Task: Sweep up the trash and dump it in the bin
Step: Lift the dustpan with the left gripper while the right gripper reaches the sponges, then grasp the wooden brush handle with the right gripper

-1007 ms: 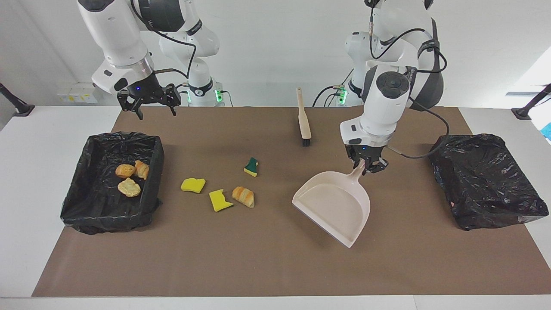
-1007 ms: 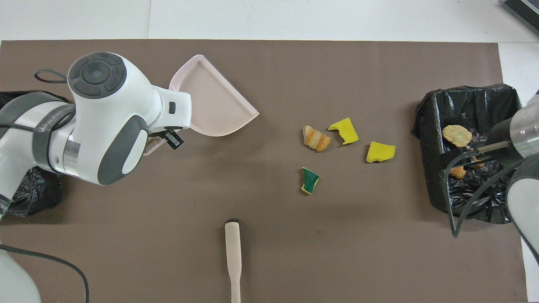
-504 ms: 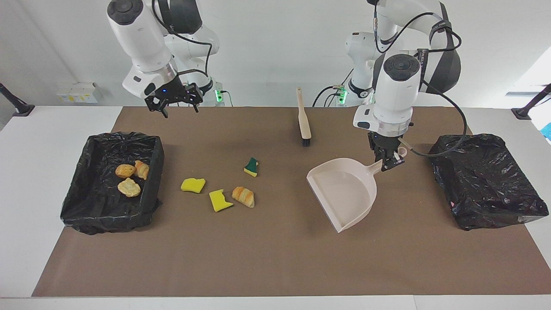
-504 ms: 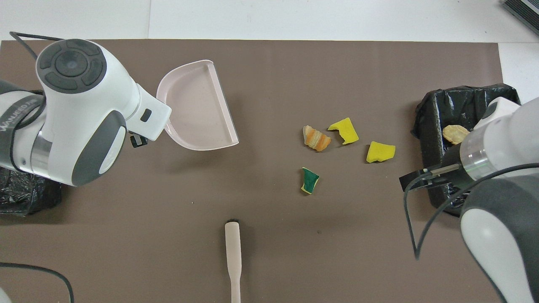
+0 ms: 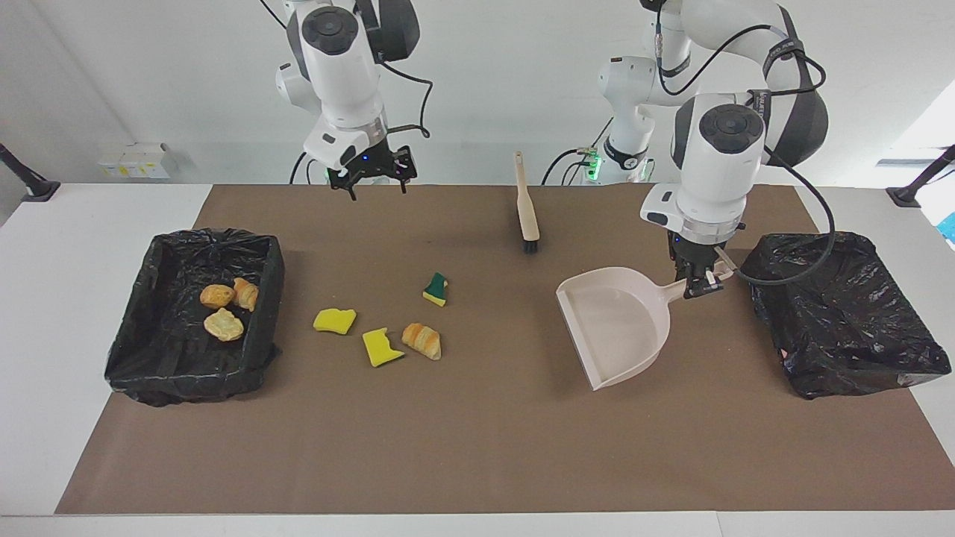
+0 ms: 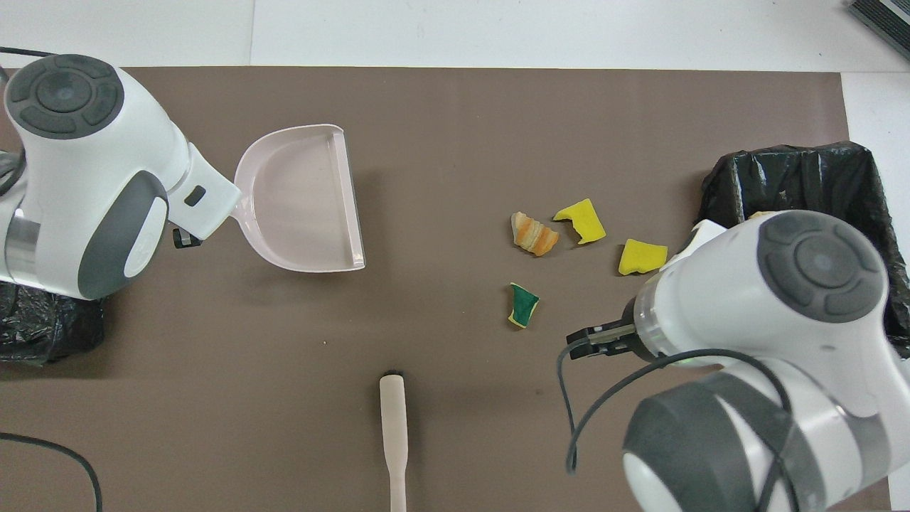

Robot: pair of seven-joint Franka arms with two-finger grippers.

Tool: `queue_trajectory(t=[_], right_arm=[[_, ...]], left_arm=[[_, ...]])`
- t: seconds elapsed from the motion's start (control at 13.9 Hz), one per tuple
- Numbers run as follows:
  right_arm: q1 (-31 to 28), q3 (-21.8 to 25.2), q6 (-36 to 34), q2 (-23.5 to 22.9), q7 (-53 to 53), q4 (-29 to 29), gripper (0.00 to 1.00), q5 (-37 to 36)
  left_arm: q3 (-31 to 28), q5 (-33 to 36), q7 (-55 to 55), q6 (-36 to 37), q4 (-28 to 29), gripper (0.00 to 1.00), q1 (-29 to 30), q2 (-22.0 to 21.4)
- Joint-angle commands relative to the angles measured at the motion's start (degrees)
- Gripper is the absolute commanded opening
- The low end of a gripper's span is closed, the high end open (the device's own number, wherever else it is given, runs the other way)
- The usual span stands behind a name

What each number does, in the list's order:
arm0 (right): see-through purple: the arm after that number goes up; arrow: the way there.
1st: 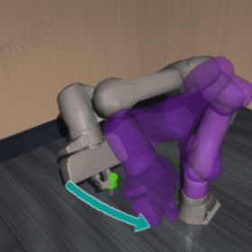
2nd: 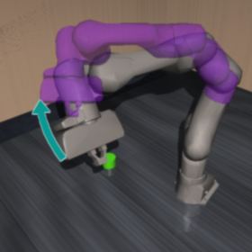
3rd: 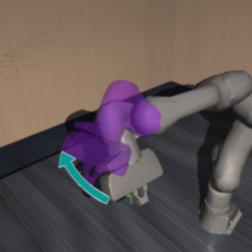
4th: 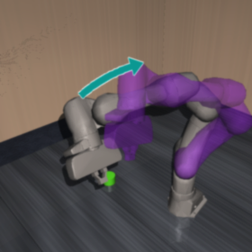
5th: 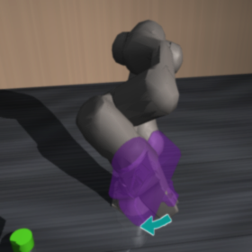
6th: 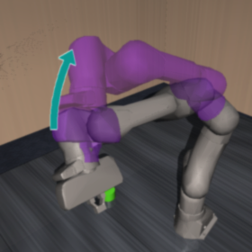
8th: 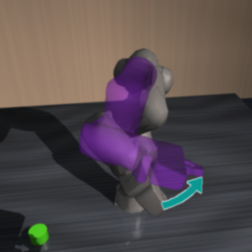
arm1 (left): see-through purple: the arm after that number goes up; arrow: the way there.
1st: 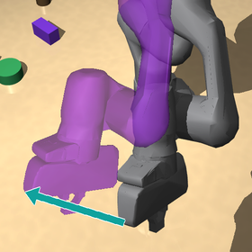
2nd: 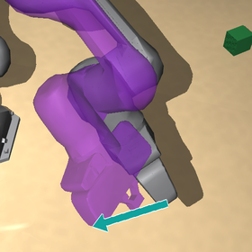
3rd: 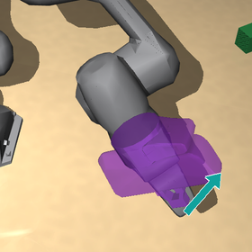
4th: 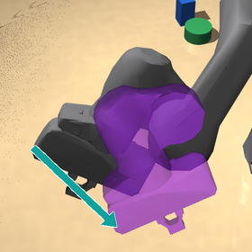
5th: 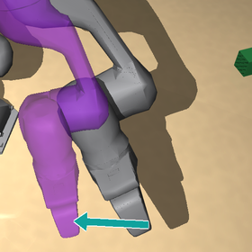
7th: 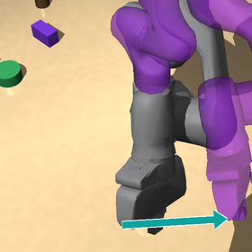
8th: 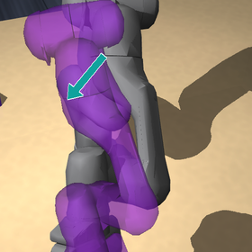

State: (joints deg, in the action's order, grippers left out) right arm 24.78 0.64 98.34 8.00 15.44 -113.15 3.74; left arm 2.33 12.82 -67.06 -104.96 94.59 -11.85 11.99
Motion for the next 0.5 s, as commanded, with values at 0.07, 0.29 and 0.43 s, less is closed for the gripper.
queue_trajectory(t=[0.07,0.29,0.43], right_arm=[[7.19,0.15,7.9,2.29,10.55,-7.33,1.0,1.8],[15.18,0.15,15.8,1.67,20.3,-12.16,1.0,1.8],[18.18,0.15,17.31,0.98,23.93,-12.71,1.0,1.8]], left_arm=[[0.75,0.9,-3.26,-1.29,-2.04,0.0,-0.01,4.88],[1.19,0.02,-2.99,-3.32,-1.52,0.0,-3.07,5.33],[1.19,-2.08,-2.64,-3.31,-1.87,0.0,-4.57,5.33]])
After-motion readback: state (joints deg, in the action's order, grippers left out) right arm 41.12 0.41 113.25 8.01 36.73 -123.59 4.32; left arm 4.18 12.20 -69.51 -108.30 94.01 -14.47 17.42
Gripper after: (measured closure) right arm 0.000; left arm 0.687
